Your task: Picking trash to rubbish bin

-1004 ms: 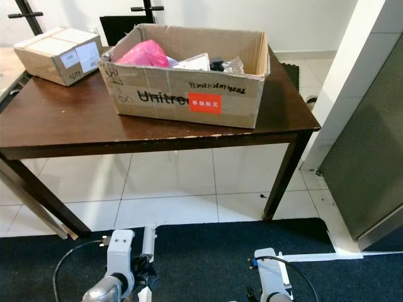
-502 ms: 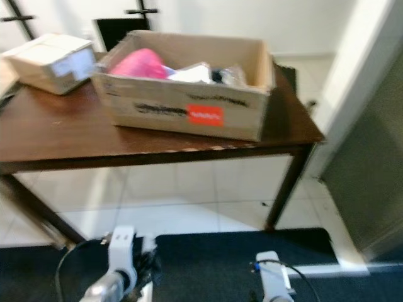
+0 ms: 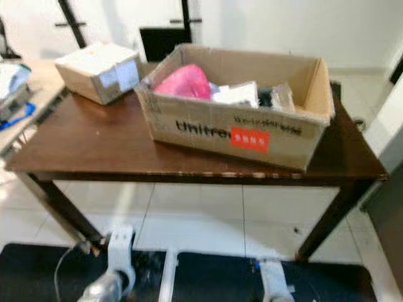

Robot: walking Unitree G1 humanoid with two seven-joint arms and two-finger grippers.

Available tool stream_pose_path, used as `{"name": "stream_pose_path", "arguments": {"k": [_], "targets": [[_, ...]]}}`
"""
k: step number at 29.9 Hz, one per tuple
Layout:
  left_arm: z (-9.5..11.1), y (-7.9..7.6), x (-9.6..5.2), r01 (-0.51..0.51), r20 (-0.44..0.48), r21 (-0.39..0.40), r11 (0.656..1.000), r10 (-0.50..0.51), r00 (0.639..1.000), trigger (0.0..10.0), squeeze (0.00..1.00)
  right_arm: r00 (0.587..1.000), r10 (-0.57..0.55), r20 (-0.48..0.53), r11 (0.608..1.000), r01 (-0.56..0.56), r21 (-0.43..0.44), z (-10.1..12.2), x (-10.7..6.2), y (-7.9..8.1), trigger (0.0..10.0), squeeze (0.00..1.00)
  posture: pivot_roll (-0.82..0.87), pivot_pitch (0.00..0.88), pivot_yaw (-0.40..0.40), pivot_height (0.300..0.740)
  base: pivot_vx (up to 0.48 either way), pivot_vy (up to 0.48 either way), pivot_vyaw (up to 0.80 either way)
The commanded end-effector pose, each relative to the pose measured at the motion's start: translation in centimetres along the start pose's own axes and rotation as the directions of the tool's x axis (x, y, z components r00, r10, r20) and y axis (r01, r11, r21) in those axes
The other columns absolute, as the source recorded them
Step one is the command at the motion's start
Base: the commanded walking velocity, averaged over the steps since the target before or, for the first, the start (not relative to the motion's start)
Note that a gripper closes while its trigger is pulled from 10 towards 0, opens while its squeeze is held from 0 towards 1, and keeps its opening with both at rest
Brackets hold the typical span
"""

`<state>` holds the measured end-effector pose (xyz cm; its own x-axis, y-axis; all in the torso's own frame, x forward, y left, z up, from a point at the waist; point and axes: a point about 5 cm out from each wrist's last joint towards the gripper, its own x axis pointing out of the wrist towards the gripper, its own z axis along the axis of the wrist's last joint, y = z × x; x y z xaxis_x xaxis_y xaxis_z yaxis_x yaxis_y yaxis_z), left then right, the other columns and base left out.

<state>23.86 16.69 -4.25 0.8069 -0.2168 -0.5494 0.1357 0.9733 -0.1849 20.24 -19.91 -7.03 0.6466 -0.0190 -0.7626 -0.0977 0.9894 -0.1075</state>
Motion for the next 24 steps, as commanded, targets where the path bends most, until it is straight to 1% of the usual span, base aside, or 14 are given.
{"name": "stream_pose_path", "arguments": {"k": [1, 3, 9, 12, 16, 18, 22, 24], "targets": [[-0.98, 0.19, -0.36, -0.003, -0.041, 0.001, 1.000, 0.003, 0.999, 10.0, 0.00, 0.999, 0.017, -0.037, 1.000, -0.017, 0.016, -1.27, -0.20, 0.82, 10.0, 0.00, -0.08, 0.110, 0.062, 0.740, 0.270, 0.000, 0.00], [-1.05, 0.16, -0.35, 0.001, -0.051, 0.008, 1.000, 0.000, 0.999, 10.0, 0.00, 0.999, 0.017, -0.039, 1.000, -0.017, 0.016, -1.34, -0.21, 0.86, 10.0, 0.00, -0.08, 0.108, 0.062, 0.740, 0.244, 0.000, 0.00], [-1.43, 0.11, -0.33, -0.010, -0.088, 0.032, 0.999, 0.013, 0.996, 10.0, 0.00, 0.999, 0.018, -0.044, 1.000, -0.017, 0.014, -1.47, -0.25, 0.79, 10.0, 0.00, -0.08, 0.101, 0.063, 0.740, 0.000, 0.000, 0.00], [-1.39, 0.04, -0.31, -0.004, -0.082, 0.023, 1.000, 0.006, 0.997, 10.0, 0.00, 0.999, 0.015, -0.043, 1.000, -0.014, 0.013, -1.43, -0.25, 0.64, 10.0, 0.00, -0.08, 0.098, 0.063, 0.740, 0.000, 0.000, 0.00], [-1.16, -0.03, -0.25, 0.001, -0.068, 0.037, 0.999, 0.002, 0.998, 10.0, 0.00, 0.999, 0.012, -0.040, 1.000, -0.012, 0.011, -1.33, -0.23, 0.53, 10.0, 0.00, -0.09, 0.097, 0.062, 0.740, 0.000, 0.000, 0.00], [-1.09, 0.09, -0.23, -0.016, -0.069, 0.050, 0.999, 0.020, 0.997, 10.0, 0.00, 0.999, 0.013, -0.039, 1.000, -0.013, 0.010, -1.32, -0.24, 0.52, 10.0, 0.00, -0.09, 0.100, 0.062, 0.740, 0.000, -0.424, 0.00], [-1.14, 0.09, -0.20, -0.018, -0.080, 0.054, 0.998, 0.022, 0.997, 10.0, 0.00, 0.999, 0.014, -0.039, 1.000, -0.014, 0.010, -1.30, -0.23, 0.58, 10.0, 0.00, -0.09, 0.105, 0.062, 0.740, 0.000, -0.466, 0.00], [-1.12, 0.07, -0.18, -0.008, -0.087, 0.076, 0.997, 0.014, 0.996, 10.0, 0.00, 0.999, 0.014, -0.040, 1.000, -0.014, 0.010, -1.32, -0.23, 0.58, 10.0, 0.00, -0.09, 0.108, 0.060, 0.740, 0.000, -0.480, 0.00]]}}
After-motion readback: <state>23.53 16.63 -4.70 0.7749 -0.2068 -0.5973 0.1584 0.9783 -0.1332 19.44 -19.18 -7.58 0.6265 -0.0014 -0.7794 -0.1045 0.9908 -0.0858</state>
